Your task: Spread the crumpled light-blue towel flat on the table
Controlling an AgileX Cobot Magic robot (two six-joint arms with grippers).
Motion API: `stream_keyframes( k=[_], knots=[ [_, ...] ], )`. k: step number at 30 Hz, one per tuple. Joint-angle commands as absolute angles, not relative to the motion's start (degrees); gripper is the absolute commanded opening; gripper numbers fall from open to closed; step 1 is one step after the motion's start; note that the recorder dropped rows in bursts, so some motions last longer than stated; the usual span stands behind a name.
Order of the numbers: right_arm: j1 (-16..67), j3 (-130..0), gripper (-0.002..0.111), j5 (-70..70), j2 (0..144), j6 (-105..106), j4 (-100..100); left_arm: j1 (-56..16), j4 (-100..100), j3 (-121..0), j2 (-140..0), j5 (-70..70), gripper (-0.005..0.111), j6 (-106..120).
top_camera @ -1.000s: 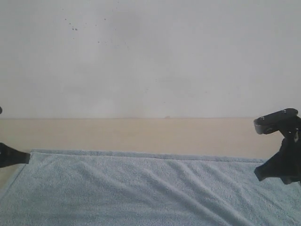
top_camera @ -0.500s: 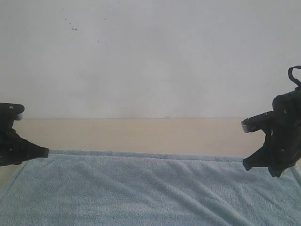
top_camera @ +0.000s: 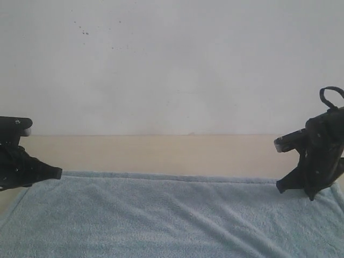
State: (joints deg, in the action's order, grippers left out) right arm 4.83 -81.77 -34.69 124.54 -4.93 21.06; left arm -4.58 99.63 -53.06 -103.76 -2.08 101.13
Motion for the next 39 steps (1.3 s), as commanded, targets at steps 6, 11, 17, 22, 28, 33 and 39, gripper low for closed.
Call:
stream_keyframes(
  k=[6,11,17,22,28,33,39],
  knots=[
    [4.52,-88.77,0.001,-35.90,128.45,-7.66,21.62,-4.57,99.95,-53.37,-106.71,2.63,0.013,101.29],
    [4.52,-85.52,0.001,-31.07,119.38,-8.92,20.35,-4.57,99.95,-54.06,-107.72,3.31,0.013,101.19],
    [4.52,-67.76,0.001,-17.14,99.13,-9.62,17.36,-4.57,99.95,-54.71,-107.62,5.00,0.013,98.15],
    [4.52,-49.43,0.001,-8.51,84.54,-11.07,14.27,-4.57,99.95,-54.09,-103.38,9.59,0.013,95.58],
    [4.52,-29.50,0.001,3.49,65.68,-19.41,10.65,-4.57,99.95,-49.42,-88.97,10.53,0.013,95.36],
    [4.52,-19.65,0.001,3.48,48.23,-21.52,10.65,-4.57,99.95,-42.06,-72.99,10.98,0.013,93.80],
    [4.52,-16.53,0.001,-5.96,26.93,-25.42,10.65,-4.57,99.95,-32.76,-54.18,10.98,0.013,93.80]
  ],
)
